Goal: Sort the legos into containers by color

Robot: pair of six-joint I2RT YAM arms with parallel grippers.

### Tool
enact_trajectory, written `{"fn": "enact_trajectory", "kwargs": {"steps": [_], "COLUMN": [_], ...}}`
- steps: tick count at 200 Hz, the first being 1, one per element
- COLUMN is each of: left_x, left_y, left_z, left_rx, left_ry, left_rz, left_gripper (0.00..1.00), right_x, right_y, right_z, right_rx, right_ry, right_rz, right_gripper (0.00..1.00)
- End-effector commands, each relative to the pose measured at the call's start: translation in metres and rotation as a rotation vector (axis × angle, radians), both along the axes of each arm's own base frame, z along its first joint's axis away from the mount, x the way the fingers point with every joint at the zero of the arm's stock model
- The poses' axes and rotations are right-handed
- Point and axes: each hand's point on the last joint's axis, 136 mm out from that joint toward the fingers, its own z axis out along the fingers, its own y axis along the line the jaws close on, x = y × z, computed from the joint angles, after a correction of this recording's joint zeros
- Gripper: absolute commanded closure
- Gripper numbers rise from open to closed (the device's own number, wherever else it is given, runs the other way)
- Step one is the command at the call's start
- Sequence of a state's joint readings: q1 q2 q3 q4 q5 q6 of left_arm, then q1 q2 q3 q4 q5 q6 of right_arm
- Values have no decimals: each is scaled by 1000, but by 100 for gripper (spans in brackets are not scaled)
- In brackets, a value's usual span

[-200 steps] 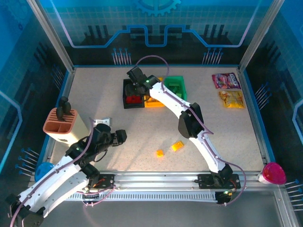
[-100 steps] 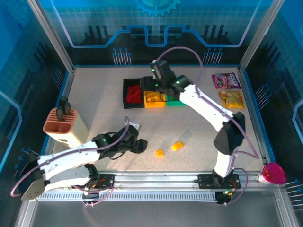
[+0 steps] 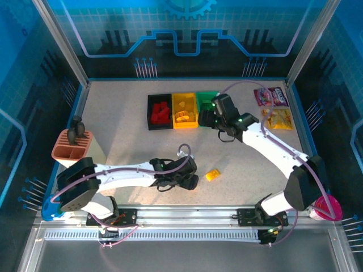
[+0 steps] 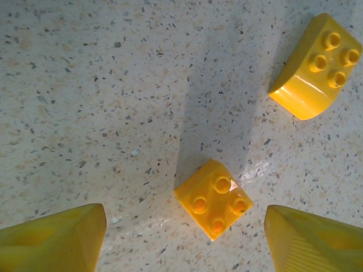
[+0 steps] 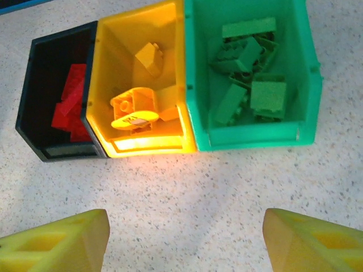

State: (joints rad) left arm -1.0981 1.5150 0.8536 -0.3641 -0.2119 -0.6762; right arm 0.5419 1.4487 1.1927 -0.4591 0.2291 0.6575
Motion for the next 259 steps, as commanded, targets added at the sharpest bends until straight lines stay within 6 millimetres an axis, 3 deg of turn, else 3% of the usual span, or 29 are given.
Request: {"fn": "enact_trajectory", "kwargs": {"steps": [1,49,89,167,215,259], "left_x": [-5,-11,-14,-9,5,32], "left_y": [-8,-12,-21,-12,-13,-10], "left_z": [-2,-18,-27,-33,-14,10], "left_rx": [12,68,101,215,178,113], "left_ry": [56,130,168,155,93,44], "left_rz": [20,33,25,26,31,69], "left_gripper": [26,32,38,61,64,64], "right_x": [-5,-24,-31,-38,-43,-49], "right_y": [-19,-45,-55,-71,-71,-73], "right_z": [-2,-31,-48,-68,-76,-80], "right_rx": [29,43,51,77,82,85], "right_ry": [-15,26,54,89,110,121], "right_rz": [-67,-123,-147,-192,-196,-202], "right_gripper": [27,27,27,27,27,27]}}
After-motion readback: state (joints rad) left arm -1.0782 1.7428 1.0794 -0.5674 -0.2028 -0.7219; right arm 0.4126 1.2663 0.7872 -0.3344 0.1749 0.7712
